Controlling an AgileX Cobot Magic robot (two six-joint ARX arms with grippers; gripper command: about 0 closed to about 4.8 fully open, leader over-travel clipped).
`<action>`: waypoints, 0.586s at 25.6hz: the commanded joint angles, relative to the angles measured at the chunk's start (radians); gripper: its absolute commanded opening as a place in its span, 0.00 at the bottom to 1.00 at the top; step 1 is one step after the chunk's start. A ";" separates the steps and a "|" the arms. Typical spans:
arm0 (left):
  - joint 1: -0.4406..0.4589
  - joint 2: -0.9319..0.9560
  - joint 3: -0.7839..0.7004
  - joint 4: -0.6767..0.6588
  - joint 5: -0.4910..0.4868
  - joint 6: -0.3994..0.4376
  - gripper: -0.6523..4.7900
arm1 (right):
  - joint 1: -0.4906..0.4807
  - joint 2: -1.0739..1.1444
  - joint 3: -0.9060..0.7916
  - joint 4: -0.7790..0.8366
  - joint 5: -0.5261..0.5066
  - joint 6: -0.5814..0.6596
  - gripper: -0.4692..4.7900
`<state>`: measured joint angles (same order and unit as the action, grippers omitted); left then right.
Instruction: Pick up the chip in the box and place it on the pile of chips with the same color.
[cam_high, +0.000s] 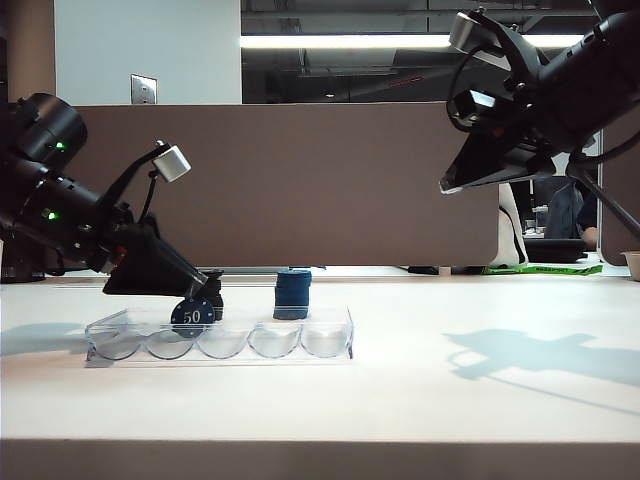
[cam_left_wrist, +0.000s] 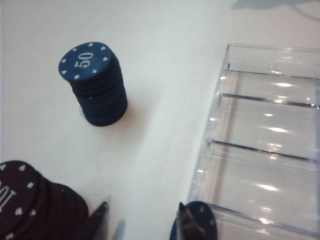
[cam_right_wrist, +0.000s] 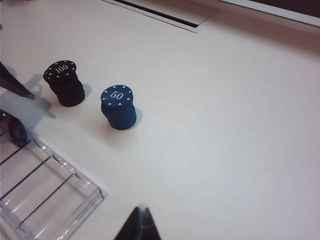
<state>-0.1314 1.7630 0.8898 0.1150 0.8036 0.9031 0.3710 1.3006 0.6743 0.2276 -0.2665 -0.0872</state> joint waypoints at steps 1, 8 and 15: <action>0.000 0.001 0.005 -0.005 0.003 -0.002 0.44 | 0.002 -0.003 0.005 0.016 -0.005 0.000 0.08; 0.000 0.000 0.005 -0.076 0.011 0.002 0.44 | 0.002 -0.003 0.005 0.016 -0.002 -0.001 0.08; 0.000 0.000 0.005 -0.095 0.011 0.005 0.44 | 0.002 -0.003 0.005 0.016 -0.002 -0.004 0.08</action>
<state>-0.1314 1.7649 0.8898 0.0216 0.8036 0.9047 0.3710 1.3006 0.6743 0.2276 -0.2657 -0.0883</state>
